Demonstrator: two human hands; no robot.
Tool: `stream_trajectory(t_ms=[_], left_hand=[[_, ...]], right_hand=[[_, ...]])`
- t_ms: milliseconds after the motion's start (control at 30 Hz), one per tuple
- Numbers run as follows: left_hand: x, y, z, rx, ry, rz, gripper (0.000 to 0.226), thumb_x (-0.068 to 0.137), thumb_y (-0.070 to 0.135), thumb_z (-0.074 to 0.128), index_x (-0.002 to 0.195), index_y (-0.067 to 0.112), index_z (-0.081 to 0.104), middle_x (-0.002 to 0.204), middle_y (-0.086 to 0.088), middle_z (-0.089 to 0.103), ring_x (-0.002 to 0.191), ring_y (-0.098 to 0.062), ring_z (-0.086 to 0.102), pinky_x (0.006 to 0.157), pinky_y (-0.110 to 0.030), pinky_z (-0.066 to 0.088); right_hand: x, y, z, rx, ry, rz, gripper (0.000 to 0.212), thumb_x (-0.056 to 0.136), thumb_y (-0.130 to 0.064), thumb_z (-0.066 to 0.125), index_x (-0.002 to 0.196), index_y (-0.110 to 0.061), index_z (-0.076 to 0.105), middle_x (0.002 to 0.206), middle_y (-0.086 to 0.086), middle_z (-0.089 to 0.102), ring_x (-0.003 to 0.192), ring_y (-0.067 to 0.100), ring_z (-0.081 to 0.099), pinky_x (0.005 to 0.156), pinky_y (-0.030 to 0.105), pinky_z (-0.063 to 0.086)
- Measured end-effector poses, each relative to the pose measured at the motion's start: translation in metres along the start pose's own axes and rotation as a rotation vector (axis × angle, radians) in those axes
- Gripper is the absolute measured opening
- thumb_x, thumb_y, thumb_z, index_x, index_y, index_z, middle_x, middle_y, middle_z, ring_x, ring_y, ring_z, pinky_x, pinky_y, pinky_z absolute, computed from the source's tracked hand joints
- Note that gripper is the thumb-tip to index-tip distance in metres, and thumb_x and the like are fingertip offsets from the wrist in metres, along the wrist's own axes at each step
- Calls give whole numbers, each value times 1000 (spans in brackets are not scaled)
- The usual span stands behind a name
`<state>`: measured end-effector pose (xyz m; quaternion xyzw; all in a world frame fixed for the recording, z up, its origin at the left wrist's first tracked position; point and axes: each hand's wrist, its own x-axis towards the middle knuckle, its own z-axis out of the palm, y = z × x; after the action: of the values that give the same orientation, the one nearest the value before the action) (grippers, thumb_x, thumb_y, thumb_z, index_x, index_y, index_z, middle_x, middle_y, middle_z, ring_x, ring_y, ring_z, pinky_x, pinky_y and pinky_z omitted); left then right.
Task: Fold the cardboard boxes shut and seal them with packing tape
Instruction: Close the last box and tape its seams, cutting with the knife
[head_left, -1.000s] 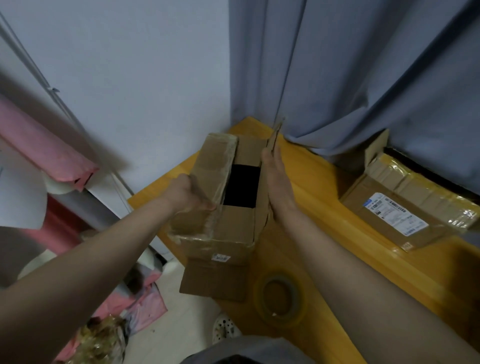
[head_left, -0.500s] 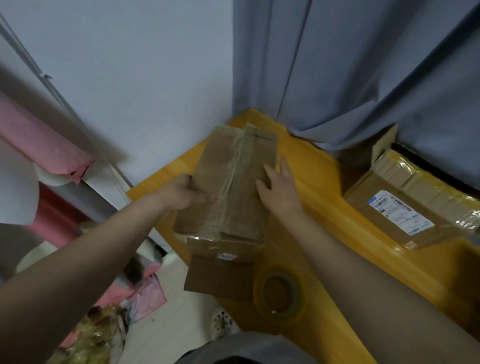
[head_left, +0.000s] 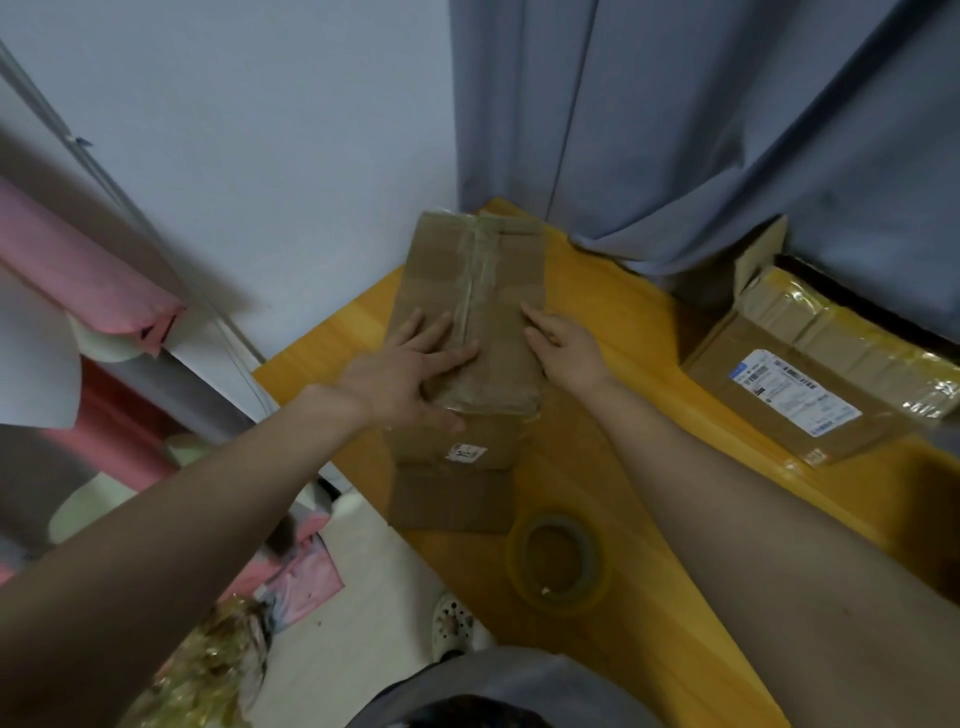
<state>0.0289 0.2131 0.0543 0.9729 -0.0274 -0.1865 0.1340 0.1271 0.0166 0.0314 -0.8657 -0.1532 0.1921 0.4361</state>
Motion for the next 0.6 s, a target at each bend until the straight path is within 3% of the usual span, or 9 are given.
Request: stream_trajectory(t_ms=[67, 133, 200, 300, 333, 400, 433, 500, 600], left_hand=[[-2, -4, 3, 2, 9, -2, 89, 73, 68, 59, 143, 54, 7, 158, 10, -14, 144, -18, -20, 116, -50, 18], [-3, -4, 3, 12, 8, -6, 89, 72, 71, 56, 144, 53, 8, 159, 10, -13, 145, -18, -19, 117, -50, 17], [0, -2, 2, 13, 12, -22, 89, 72, 71, 56, 146, 51, 10, 159, 9, -11, 145, -19, -17, 118, -49, 15], [5, 7, 0, 2, 56, -63, 89, 75, 69, 56, 148, 46, 11, 160, 4, -7, 146, -24, -13, 117, -45, 8], [7, 11, -1, -4, 69, -87, 88, 76, 69, 55, 149, 45, 11, 160, 3, -6, 146, -25, -13, 118, -46, 8], [11, 20, -1, 5, 75, -142, 87, 78, 70, 52, 149, 44, 9, 160, 3, -6, 146, -26, -12, 118, -48, 11], [13, 25, 0, 15, 78, -163, 86, 78, 70, 51, 149, 45, 9, 160, 4, -7, 146, -26, -12, 118, -49, 13], [16, 38, 2, 20, 93, -190, 85, 79, 71, 50, 149, 45, 8, 160, 3, -7, 146, -27, -12, 117, -51, 16], [19, 60, 9, 10, 113, -220, 86, 81, 72, 48, 150, 42, 6, 160, 0, -6, 145, -32, -12, 115, -53, 17]], right_hand=[[-23, 17, 5, 213, 32, 68, 32, 100, -11, 41, 130, -19, 49, 130, 3, 53, 118, 21, 53, 99, 40, 47], [-56, 42, 14, 120, 133, 87, 19, 94, -5, 48, 107, -17, 55, 108, 0, 58, 105, 18, 57, 91, 32, 48], [-89, 68, 18, -47, 77, 58, 15, 89, -2, 55, 99, -11, 60, 100, 3, 59, 96, 14, 54, 81, 21, 41], [-127, 88, 18, -291, -429, 31, 24, 85, -18, 63, 108, -18, 62, 110, 2, 59, 104, 16, 54, 93, 32, 44], [-135, 94, 20, -457, -578, -22, 39, 81, -31, 66, 118, -19, 59, 119, 0, 57, 112, 17, 52, 103, 38, 39], [-149, 107, 27, -824, -781, -92, 72, 76, -48, 69, 137, -18, 44, 139, 1, 46, 131, 19, 37, 116, 48, 14], [-155, 114, 31, -966, -805, -118, 75, 79, -46, 69, 141, -17, 39, 143, 3, 41, 136, 21, 30, 118, 50, 3], [-161, 126, 34, -1071, -724, -210, 49, 91, -26, 58, 137, -15, 45, 141, 6, 44, 138, 23, 27, 116, 46, -7], [-168, 128, 25, -925, -616, -222, 37, 93, -10, 50, 129, -13, 55, 136, 5, 52, 134, 20, 33, 117, 33, -1]])
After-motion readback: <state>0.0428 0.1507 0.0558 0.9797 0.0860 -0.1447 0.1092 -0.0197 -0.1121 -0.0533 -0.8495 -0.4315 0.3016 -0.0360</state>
